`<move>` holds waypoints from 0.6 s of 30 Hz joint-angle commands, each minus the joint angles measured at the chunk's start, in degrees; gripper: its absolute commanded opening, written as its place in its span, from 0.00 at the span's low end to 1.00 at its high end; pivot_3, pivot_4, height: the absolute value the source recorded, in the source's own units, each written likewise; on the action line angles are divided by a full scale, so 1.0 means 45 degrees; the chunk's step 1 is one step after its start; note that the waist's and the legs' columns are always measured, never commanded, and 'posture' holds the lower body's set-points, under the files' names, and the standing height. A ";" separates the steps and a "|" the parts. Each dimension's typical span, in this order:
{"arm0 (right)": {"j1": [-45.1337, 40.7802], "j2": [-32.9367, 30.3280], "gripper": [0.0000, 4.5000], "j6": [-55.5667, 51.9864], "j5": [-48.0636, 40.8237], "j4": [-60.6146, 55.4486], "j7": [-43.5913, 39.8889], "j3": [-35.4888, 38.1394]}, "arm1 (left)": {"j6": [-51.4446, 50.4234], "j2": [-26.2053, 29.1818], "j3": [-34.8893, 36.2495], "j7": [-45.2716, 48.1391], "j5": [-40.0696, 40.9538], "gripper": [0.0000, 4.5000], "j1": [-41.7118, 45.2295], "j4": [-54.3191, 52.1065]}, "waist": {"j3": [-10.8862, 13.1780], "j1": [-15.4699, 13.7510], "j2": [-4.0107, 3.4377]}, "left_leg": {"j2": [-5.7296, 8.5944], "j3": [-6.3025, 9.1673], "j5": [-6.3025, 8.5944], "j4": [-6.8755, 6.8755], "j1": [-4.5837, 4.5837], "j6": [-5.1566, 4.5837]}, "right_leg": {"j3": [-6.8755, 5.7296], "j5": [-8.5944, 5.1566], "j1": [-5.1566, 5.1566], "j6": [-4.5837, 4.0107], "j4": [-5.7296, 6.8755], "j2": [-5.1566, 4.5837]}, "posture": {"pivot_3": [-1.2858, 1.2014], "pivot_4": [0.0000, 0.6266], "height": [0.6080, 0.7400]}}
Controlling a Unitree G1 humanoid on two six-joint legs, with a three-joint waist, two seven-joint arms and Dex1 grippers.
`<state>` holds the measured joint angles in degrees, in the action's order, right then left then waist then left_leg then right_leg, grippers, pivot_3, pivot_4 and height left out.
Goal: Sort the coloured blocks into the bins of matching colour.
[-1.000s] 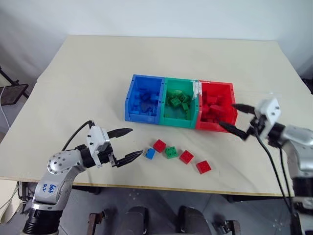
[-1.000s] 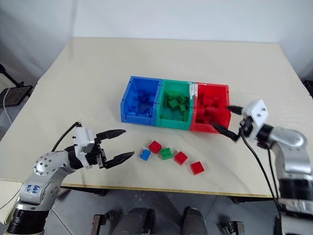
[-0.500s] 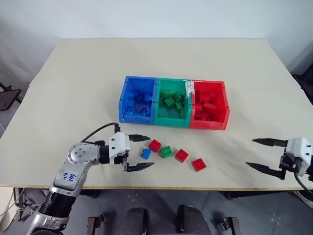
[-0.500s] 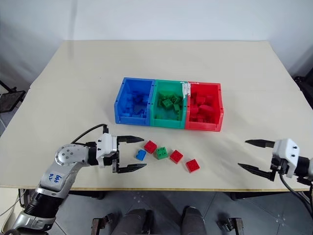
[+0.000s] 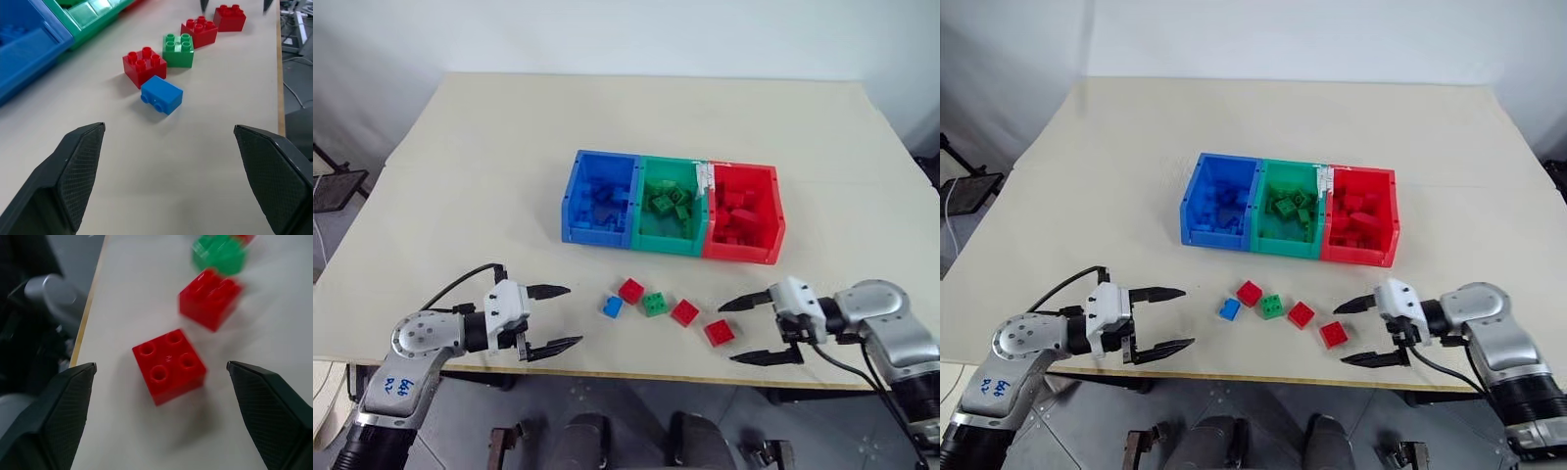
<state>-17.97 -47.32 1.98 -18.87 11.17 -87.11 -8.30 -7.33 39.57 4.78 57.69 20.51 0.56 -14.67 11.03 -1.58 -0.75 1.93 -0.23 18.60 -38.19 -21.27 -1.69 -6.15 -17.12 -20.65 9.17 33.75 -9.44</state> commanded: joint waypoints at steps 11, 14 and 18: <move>0.0012 0.0662 0.32 -0.2131 -0.2223 -0.0614 0.1363 0.2004 | -0.0241 -0.0105 0.0309 -0.0609 0.0311 1.00 -0.0263 -0.0856 | 0.0000 0.0039 0.0000 | -0.0009 -0.0005 0.0000 0.0004 0.0002 0.0000 | -0.0006 0.0000 -0.0001 0.0000 0.0005 0.0013 | 0.52 0.24 1.00; -0.0725 0.1058 0.32 -0.3269 -0.2877 -0.0403 0.2819 0.3124 | -0.0406 -0.0336 0.0234 -0.0808 0.0456 1.00 0.0087 -0.0837 | 0.0000 0.0067 -0.0001 | -0.0012 -0.0008 -0.0001 0.0002 0.0005 0.0001 | -0.0003 0.0000 -0.0002 -0.0001 0.0010 0.0014 | 0.52 0.24 1.00; -0.2624 0.1471 0.32 -0.2822 -0.2121 0.1388 0.4458 0.3747 | -0.0509 -0.0543 0.0197 -0.0913 0.0466 1.00 0.0357 -0.0776 | 0.0000 0.0086 -0.0001 | -0.0014 -0.0019 -0.0001 0.0004 0.0009 0.0002 | 0.0002 0.0000 -0.0011 -0.0001 0.0017 0.0016 | 0.52 0.24 1.00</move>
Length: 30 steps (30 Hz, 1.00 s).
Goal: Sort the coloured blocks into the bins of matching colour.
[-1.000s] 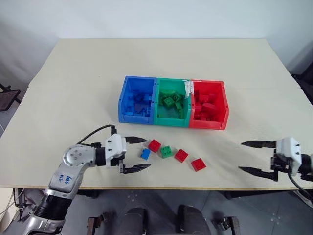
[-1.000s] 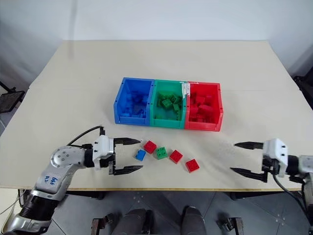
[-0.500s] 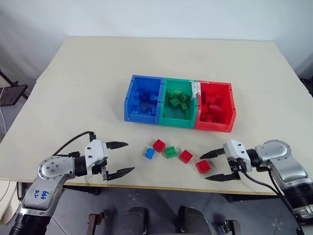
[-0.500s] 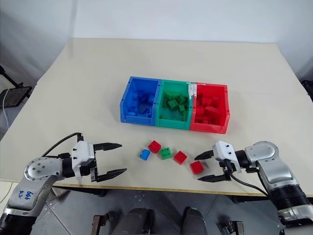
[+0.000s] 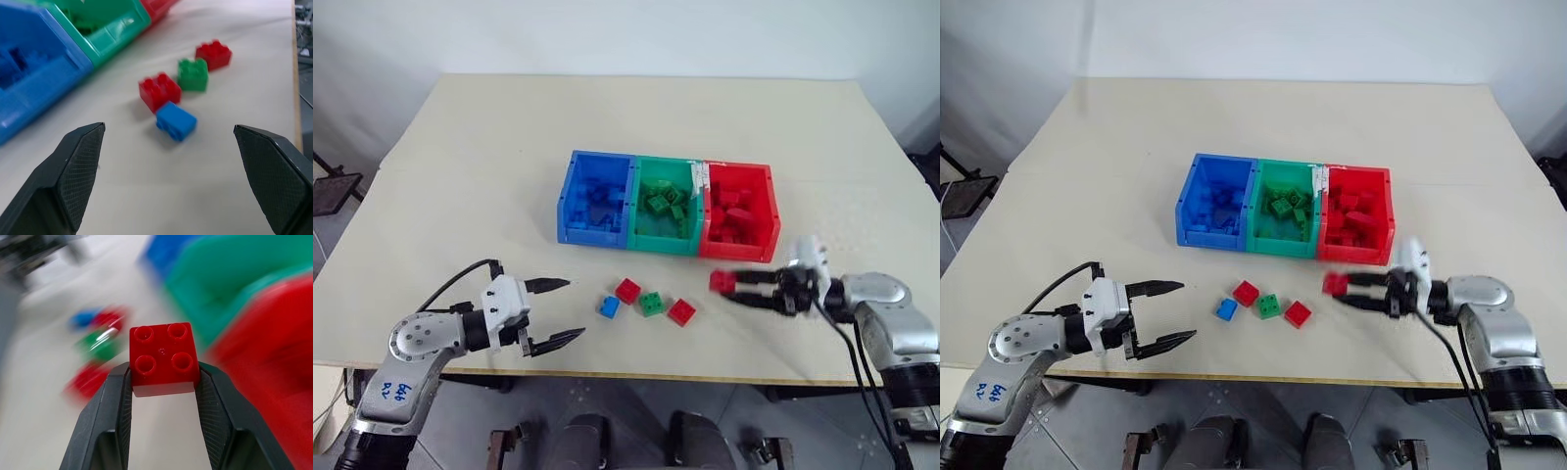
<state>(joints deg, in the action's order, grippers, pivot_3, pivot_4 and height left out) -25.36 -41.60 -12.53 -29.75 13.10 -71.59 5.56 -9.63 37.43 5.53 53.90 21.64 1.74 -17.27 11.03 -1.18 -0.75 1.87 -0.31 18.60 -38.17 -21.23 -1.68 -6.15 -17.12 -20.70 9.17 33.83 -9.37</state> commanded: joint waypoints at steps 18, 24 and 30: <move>-0.0797 -0.0972 1.00 0.1967 0.0902 0.1708 -0.0024 0.1818 | 0.0103 -0.0258 -0.0481 0.0093 0.0175 1.00 0.0910 0.0144 | 0.0000 -0.0097 0.0000 | 0.0024 -0.0010 0.0008 0.0011 -0.0039 -0.0020 | -0.0013 -0.0002 -0.0014 -0.0002 -0.0005 0.0001 | 0.52 0.24 1.00; 0.2015 -0.2573 1.00 0.3079 0.0994 0.1877 -0.1316 0.3056 | -0.0038 -0.0419 -0.1054 0.0733 0.0487 1.00 0.1609 0.0642 | 0.0000 -0.0023 0.0001 | 0.0019 -0.0057 0.0015 0.0006 -0.0024 -0.0033 | -0.0019 0.0000 0.0006 0.0001 -0.0018 -0.0001 | 0.52 0.24 1.00; 0.3579 -0.2005 1.00 0.0855 0.0106 -0.1994 -0.0803 0.2285 | 0.0435 -0.0388 -0.0844 0.0792 0.0275 1.00 0.1642 0.1238 | 0.0000 0.0262 -0.0001 | -0.0033 -0.0067 0.0010 0.0008 0.0019 -0.0020 | -0.0003 0.0000 0.0002 0.0001 0.0001 0.0013 | 0.52 0.24 1.00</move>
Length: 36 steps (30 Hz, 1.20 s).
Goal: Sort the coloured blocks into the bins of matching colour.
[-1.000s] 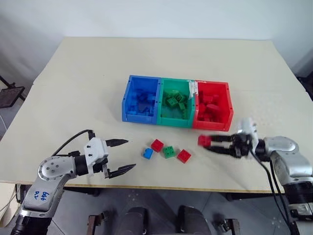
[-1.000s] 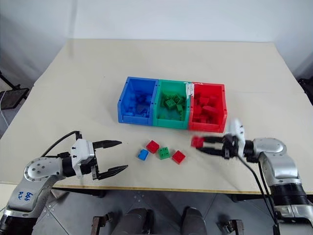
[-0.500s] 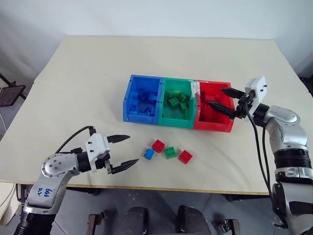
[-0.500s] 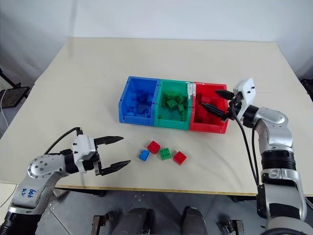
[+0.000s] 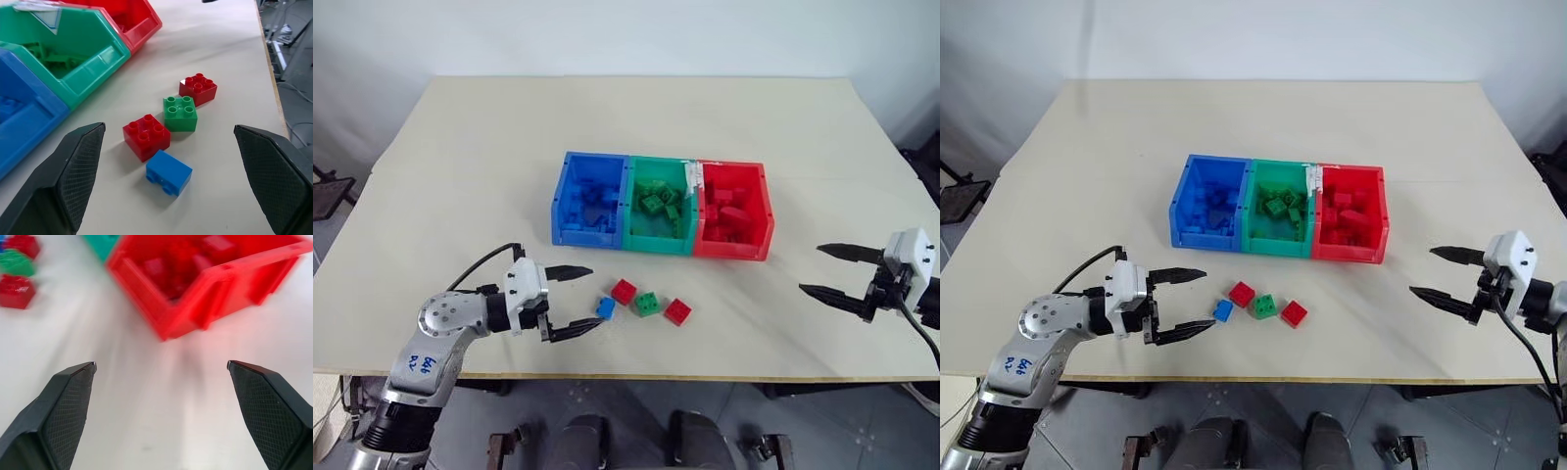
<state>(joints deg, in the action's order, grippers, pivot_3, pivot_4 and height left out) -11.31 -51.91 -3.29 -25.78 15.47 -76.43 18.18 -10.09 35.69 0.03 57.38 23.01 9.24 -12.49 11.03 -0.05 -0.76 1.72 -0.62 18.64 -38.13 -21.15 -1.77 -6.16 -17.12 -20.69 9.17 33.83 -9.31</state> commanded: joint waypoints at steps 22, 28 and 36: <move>-0.0440 0.2450 0.86 -0.8548 0.1784 -0.9610 0.8010 -0.6829 | 0.0601 0.0893 0.1624 0.0056 0.0244 1.00 -0.2034 -0.0695 | -0.0006 -0.0292 0.0011 | 0.0034 0.0031 0.0026 -0.0005 -0.0082 0.0014 | 0.0010 -0.0002 -0.0089 -0.0007 0.0006 -0.0019 | 0.52 0.24 1.00; -0.0697 0.1848 0.42 -0.7857 0.2158 -0.9199 0.7343 -0.6587 | 0.0626 0.1005 0.1606 0.0325 0.0381 1.00 -0.1886 -0.0621 | -0.0007 -0.0296 0.0016 | 0.0032 0.0020 0.0023 -0.0008 -0.0082 0.0006 | 0.0011 -0.0002 -0.0089 -0.0007 0.0010 -0.0014 | 0.52 0.24 1.00; -0.1336 0.2291 0.33 -0.6188 0.0168 -0.7535 0.5688 -0.4078 | 0.0103 0.0415 0.1145 -0.0015 0.0730 1.00 -0.1280 -0.1163 | -0.0006 -0.0287 0.0019 | 0.0029 0.0017 0.0021 -0.0009 -0.0081 0.0000 | 0.0011 -0.0001 -0.0083 -0.0005 0.0010 -0.0010 | 0.52 0.24 1.00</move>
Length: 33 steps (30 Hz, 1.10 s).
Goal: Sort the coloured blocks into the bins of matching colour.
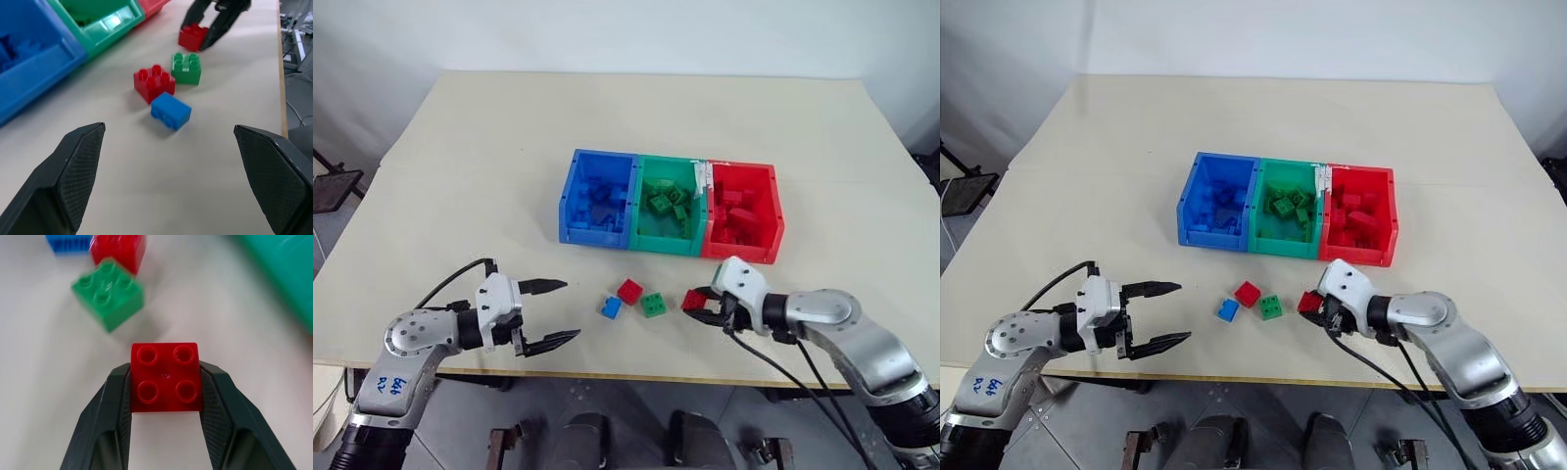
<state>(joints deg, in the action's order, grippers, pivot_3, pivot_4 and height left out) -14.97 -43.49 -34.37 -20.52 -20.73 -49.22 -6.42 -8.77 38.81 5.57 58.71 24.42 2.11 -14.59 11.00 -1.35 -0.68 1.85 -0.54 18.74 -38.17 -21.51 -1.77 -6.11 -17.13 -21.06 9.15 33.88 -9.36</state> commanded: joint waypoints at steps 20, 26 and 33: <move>-0.5535 0.0574 0.99 0.4769 0.0001 0.8531 -0.1663 0.3316 | -0.0653 -0.0882 -0.0004 -0.1317 0.0360 1.00 0.1129 -0.0730 | 0.0000 0.0058 0.0001 | -0.0003 -0.0017 -0.0004 0.0002 -0.0006 -0.0005 | 0.0001 0.0000 -0.0014 0.0001 0.0006 0.0009 | 0.52 0.24 1.00; -0.2747 -0.0789 0.99 0.6521 -0.1713 0.8238 -0.6152 0.4836 | -0.0383 -0.0323 0.0736 -0.0763 0.0549 1.00 0.0442 -0.0242 | 0.0001 -0.0055 0.0003 | 0.0005 -0.0009 0.0001 0.0001 -0.0007 -0.0013 | -0.0014 0.0000 0.0012 0.0001 0.0000 0.0010 | 0.52 0.24 1.00; -0.1852 -0.1810 0.99 0.7360 -0.1154 0.9508 -0.7570 0.4651 | -0.0222 0.0340 0.1618 0.0026 0.0668 1.00 -0.0169 0.0723 | 0.0001 0.0239 0.0001 | -0.0029 -0.0048 0.0011 -0.0009 0.0070 -0.0025 | -0.0012 0.0003 0.0065 0.0006 -0.0011 0.0009 | 0.52 0.24 1.00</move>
<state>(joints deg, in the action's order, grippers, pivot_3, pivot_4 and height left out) -23.00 -51.00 -3.37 -25.72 22.25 -81.92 13.98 -11.07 39.51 11.21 57.98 26.70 1.67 -11.27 11.00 -0.28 -0.67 1.71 -0.75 18.78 -38.21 -21.16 -1.87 -6.17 -17.11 -20.74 9.17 33.84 -9.31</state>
